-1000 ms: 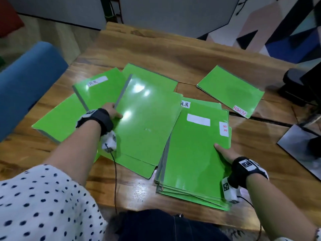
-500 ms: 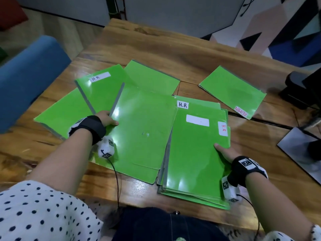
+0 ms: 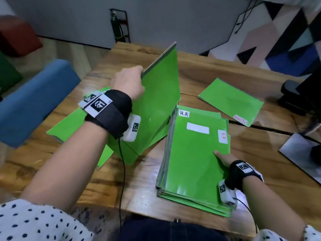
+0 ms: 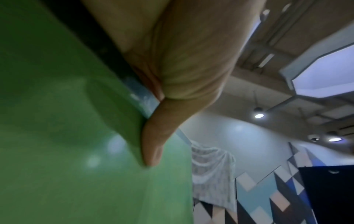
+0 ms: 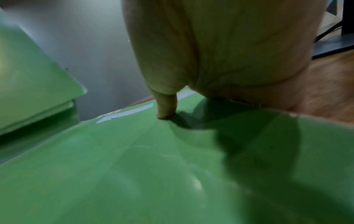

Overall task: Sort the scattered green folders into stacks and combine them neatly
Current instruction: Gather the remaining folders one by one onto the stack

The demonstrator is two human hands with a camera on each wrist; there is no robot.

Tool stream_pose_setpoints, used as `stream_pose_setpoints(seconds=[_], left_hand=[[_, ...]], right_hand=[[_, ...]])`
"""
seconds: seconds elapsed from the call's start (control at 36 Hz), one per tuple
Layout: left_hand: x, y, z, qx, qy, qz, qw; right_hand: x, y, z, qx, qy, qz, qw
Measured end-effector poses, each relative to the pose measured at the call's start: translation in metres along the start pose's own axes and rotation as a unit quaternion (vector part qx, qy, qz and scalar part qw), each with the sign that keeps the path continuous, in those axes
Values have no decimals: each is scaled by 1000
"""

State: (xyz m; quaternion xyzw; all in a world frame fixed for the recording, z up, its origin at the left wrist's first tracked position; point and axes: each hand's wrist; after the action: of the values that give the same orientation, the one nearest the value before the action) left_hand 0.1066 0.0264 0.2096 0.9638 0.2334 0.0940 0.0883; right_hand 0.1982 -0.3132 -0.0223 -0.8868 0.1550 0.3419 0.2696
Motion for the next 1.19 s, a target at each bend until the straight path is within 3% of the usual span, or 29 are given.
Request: stream_pose_setpoints(seconds=[0.11, 0.22, 0.33, 0.42, 0.5, 0.58, 0.72, 0.83, 0.97, 1.19], left_hand=[[1, 4, -38, -45, 48, 27, 997], [5, -4, -49, -183, 14, 1, 983], [3, -16, -23, -340, -43, -69, 937], [-7, -18, 24, -412, -70, -149, 896], [-28, -14, 81, -395, -136, -195, 887], [-47, -14, 128, -319, -203, -209, 902], [-57, -28, 152, -186, -295, -213, 913], [-35, -32, 140, -111, -317, -162, 928], [-8, -24, 130, -92, -304, -133, 939], [-30, 6, 164, -80, -314, -122, 938]], right_hand=[[2, 1, -1, 12, 3, -2, 1000], [3, 0, -1, 47, -5, -2, 999], [2, 1, -1, 68, -17, -8, 997], [7, 5, -3, 84, -25, -18, 996], [17, 9, -5, 102, -18, -9, 995], [8, 7, -6, 120, -12, 2, 993], [-3, 4, -5, 107, -12, 1, 994], [2, 7, -4, 113, -10, 5, 994], [5, 7, -1, 118, 6, 13, 993], [6, 9, -3, 115, -1, 9, 993]])
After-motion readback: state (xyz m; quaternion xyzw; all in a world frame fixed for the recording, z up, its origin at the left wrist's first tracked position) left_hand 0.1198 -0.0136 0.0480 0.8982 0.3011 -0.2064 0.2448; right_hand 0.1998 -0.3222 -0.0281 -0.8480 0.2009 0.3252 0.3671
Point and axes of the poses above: each hand's wrist, its own x-axis towards the middle knuckle, its own z-axis out of the palm, y = z × x, and after that the axes turned 3 degrees about x, right-handed
